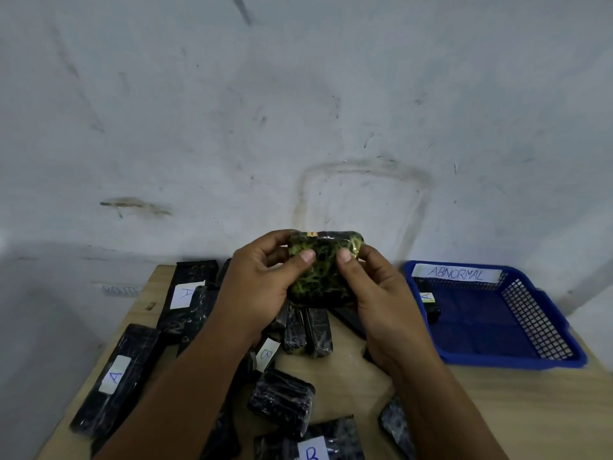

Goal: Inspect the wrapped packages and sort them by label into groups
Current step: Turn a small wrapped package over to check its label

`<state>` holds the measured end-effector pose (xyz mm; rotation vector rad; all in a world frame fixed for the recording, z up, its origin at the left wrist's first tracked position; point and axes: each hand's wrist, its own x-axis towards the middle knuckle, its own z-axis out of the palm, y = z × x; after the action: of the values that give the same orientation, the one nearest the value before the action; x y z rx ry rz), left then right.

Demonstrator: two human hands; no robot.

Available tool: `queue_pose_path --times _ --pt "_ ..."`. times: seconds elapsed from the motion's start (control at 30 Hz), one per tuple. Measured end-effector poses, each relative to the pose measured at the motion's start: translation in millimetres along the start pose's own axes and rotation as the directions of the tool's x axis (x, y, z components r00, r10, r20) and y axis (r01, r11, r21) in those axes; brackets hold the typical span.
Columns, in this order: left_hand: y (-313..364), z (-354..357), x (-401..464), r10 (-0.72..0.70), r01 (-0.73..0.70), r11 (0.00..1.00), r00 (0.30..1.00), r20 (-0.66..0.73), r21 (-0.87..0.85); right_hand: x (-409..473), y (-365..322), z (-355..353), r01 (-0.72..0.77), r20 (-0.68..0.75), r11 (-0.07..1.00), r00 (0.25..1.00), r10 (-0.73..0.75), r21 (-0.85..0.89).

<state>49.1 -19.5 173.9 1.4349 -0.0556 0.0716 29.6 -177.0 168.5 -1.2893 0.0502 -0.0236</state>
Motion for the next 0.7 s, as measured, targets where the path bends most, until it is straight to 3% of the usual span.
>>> queue_pose_path --times 0.1,0.2,0.3,0.33,0.4,0.5,0.6,0.7 --pt "-2.8 -3.3 -1.9 0.026 -0.029 0.998 0.997 0.068 0.046 2.3 -0.3 -2.9 0.041 -0.036 0.999 0.999 -0.041 -0.003" --pt "-2.6 -7.9 -1.4 0.140 -0.167 0.945 0.984 0.111 0.282 0.9 -2.3 -4.9 0.075 0.007 0.992 0.997 -0.074 -0.104" --pt "-3.8 -7.4 0.3 0.235 -0.234 0.898 0.971 0.044 0.373 -0.7 -3.6 -2.2 0.104 -0.010 0.984 0.994 -0.107 -0.144" --pt "-4.7 -5.0 -0.7 0.238 -0.224 0.918 0.971 -0.004 0.326 -0.4 -2.7 -1.9 0.113 -0.034 0.983 0.992 -0.119 -0.142" --pt "-4.4 1.6 -2.9 0.140 -0.133 0.989 0.983 -0.117 0.066 0.8 0.0 -2.2 0.119 -0.075 0.988 0.989 -0.126 -0.099" --pt "-3.8 11.4 -7.4 -0.076 0.032 0.919 0.992 -0.096 -0.394 1.0 2.0 -1.2 0.142 -0.103 0.990 0.984 -0.144 -0.025" --pt "-8.3 14.2 -10.8 -0.101 0.068 0.919 0.993 -0.066 -0.388 0.6 2.1 -3.5 0.204 -0.097 0.979 0.974 -0.203 0.001" --pt "-6.0 12.3 -10.8 0.032 -0.048 0.967 0.997 -0.067 -0.249 1.0 -1.0 -8.7 0.253 -0.046 0.958 0.964 -0.261 -0.134"
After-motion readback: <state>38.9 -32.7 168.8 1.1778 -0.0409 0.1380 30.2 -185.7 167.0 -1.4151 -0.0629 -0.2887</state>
